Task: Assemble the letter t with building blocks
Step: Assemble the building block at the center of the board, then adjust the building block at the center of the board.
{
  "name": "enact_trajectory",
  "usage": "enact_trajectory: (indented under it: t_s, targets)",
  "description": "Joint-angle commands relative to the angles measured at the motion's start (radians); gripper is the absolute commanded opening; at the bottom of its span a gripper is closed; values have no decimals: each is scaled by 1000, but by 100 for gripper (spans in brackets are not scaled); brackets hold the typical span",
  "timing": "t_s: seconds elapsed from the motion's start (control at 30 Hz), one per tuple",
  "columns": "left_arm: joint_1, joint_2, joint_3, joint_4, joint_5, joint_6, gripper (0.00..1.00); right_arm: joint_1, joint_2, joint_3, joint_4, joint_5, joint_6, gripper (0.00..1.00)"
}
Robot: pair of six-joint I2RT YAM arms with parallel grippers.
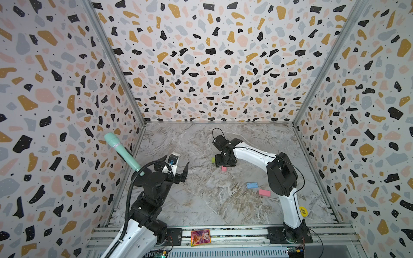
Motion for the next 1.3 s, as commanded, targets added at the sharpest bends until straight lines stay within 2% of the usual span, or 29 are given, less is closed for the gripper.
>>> enact_trajectory:
  t_s: [0.0,1.27]
  targets:
    - [-5,-9,5,14,11,7,99,-10,11,6,-14,1,-2,69]
    - [-4,-4,3,14,7,9,99,-31,74,-3,77,-76,-26,65]
